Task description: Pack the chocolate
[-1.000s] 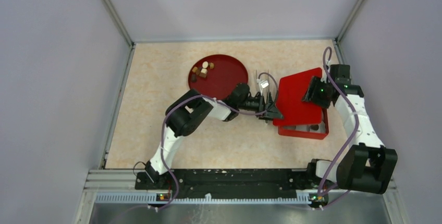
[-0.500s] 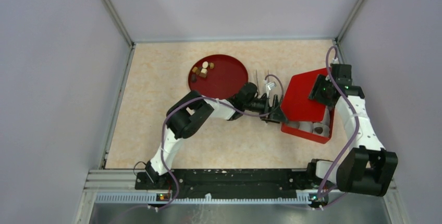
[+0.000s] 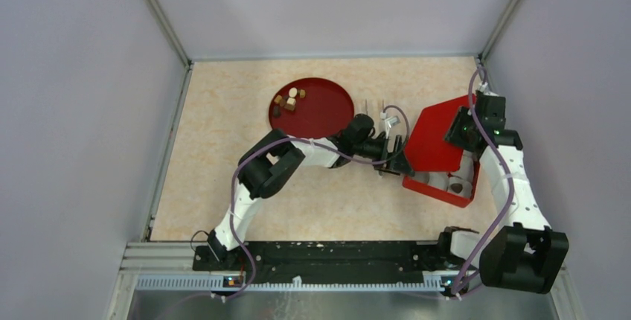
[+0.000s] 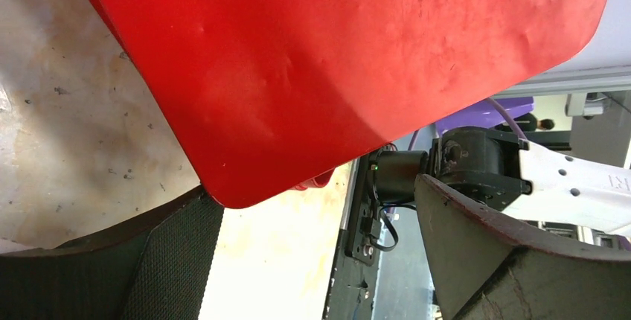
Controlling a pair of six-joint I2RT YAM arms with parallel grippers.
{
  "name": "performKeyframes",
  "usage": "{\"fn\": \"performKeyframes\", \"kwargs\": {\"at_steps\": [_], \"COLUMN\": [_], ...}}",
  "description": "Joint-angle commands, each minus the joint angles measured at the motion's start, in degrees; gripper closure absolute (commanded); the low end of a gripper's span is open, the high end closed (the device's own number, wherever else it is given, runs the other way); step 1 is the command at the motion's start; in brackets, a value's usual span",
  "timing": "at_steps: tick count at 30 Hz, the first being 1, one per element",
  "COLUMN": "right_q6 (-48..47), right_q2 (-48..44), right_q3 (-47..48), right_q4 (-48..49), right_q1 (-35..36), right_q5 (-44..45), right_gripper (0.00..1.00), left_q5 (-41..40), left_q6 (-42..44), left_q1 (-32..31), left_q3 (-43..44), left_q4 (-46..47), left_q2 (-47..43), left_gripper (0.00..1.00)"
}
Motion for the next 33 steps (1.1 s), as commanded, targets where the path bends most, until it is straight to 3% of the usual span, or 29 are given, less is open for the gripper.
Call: {"fn": "performKeyframes", "kwargs": {"at_steps": [1,6,14,27,30,33], "right_q6": [-2.92,-2.99,-0.65,3.85,2.98,2.11], "right_q2": [-0.59,-0.52,-2.75,-9.64,-11.72,-12.82], "right_q3": [-1.00,-1.35,-1.47,-0.99,2.40,7.19], "right_q4": [0.72,0.77,2.55,9.33,6.66,1.05], "right_q1": [-0.01,-0.02,-0.18,-0.53,-0.53,-0.53], "right_q5": [4.78,4.62,1.21,-13.05,-11.07,-3.49], "right_gripper": [0.60,0.61,1.00,1.00,1.00,1.00], "left_q5": [0.13,-0.11,-0.05,-0.41,-0.85,-2.02], "left_q6": [5.92,7.76,7.99,8.28,8.41,8.60], "left_q1": [-0.55,-0.37,-0.27,-0.11,-0.02,-0.02], "left_q3": [6.71,9.88,8.93,5.60,4.55,3.81], "left_q4": [-0.79,-3.94,-3.84,-2.55,-2.39,-2.95], "left_q2": [-2.48,-0.83,-1.62,-5.74,-7.03,-8.10], "left_gripper": [0.02,0.02,0.01,0.02,0.02,0.02]}}
